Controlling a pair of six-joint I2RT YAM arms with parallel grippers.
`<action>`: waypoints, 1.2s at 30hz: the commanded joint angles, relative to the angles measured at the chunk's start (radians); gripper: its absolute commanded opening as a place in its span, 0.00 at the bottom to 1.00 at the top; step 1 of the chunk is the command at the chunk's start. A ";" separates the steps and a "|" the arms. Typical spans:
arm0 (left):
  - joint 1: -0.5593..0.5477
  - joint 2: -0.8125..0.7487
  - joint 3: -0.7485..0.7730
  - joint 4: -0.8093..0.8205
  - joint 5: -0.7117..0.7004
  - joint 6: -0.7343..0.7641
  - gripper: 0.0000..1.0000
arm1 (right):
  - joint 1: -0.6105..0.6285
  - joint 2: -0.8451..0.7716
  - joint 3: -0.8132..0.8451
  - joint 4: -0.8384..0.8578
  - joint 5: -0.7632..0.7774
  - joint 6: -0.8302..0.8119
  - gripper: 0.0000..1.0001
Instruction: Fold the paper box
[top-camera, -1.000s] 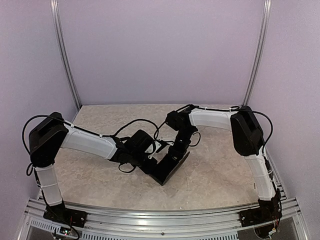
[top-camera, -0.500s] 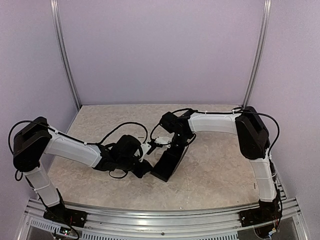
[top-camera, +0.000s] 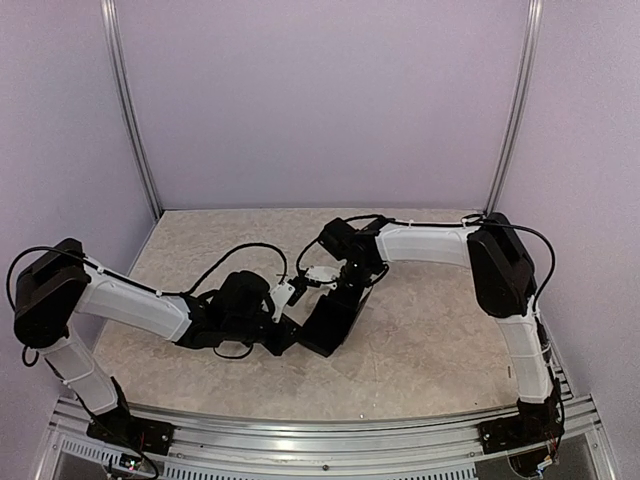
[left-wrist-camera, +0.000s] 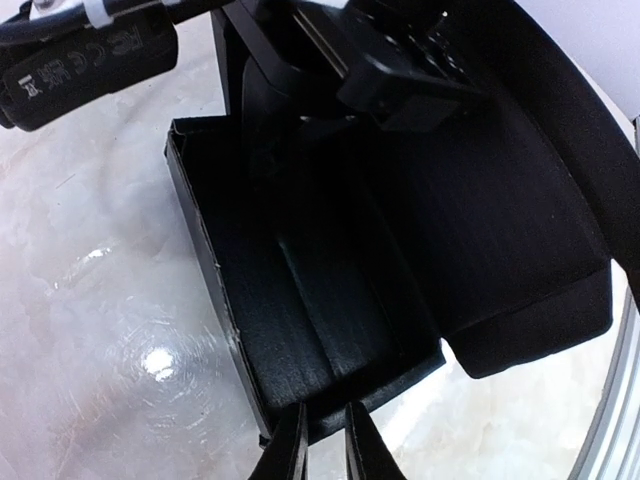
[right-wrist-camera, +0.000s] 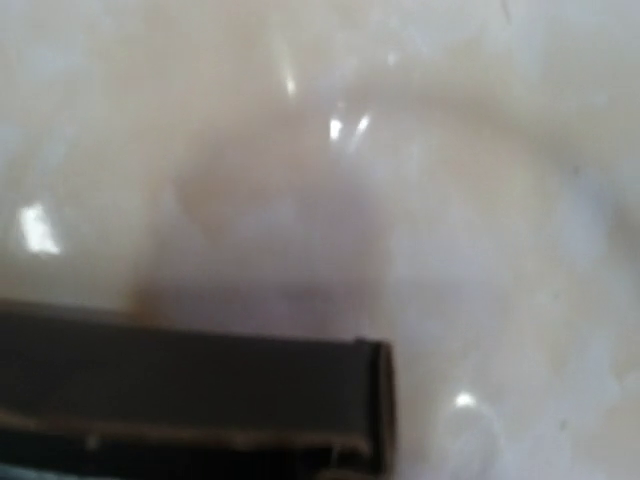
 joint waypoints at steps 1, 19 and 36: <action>0.010 -0.026 -0.025 0.029 0.016 -0.016 0.15 | -0.027 0.070 0.038 0.011 -0.081 -0.002 0.13; 0.022 -0.034 -0.042 0.045 0.032 -0.032 0.15 | -0.024 0.145 0.170 0.035 0.217 0.052 0.00; 0.045 -0.386 -0.160 -0.037 -0.291 -0.202 0.43 | -0.005 -0.050 0.085 -0.215 -0.133 -0.235 0.01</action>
